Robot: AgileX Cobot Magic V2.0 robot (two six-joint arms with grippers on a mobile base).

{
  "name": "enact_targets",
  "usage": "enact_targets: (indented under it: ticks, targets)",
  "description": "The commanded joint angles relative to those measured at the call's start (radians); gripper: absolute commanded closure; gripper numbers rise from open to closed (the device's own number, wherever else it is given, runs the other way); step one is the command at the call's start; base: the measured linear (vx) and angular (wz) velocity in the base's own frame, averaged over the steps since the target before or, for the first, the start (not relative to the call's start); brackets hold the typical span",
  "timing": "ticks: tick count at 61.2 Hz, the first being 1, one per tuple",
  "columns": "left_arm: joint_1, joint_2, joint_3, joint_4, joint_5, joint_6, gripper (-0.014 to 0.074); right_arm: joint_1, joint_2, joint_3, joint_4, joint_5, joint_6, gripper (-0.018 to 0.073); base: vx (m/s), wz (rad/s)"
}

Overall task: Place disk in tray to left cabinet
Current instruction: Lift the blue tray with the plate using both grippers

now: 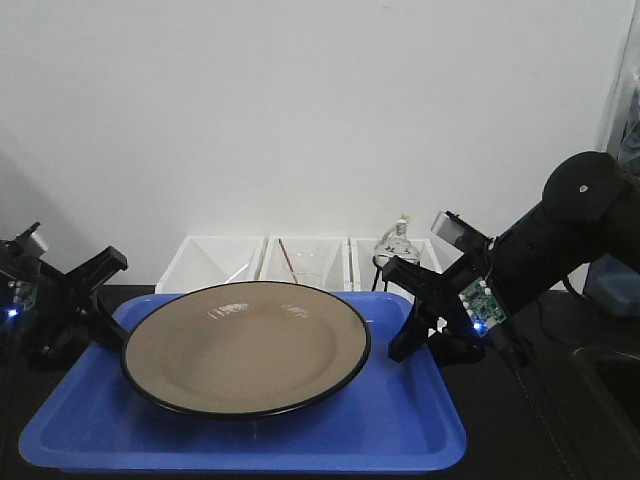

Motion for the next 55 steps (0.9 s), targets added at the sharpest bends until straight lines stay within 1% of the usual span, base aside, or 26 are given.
enact_targets:
  ticks: [1,9,17,55]
  targets:
    - [-0.032,-0.081,-0.038,-0.223,0.022,-0.006,0.0597,0.023,-0.073,-0.038,0.210,0.012,-0.016,0.0564,0.00,0.00]
    - [-0.032,-0.109,-0.038,-0.215,0.022,0.039,0.0597,0.023,-0.073,-0.038,0.205,0.013,-0.040,0.0564,0.00,0.00]
    - [-0.032,-0.120,-0.038,-0.192,0.022,0.038,0.0597,0.025,-0.081,-0.038,0.210,0.008,-0.040,0.0564,0.00,0.00]
    - [-0.032,-0.077,-0.038,-0.184,0.013,0.038,0.0597,0.025,-0.108,-0.038,0.203,-0.048,-0.038,0.0564,0.00,0.00]
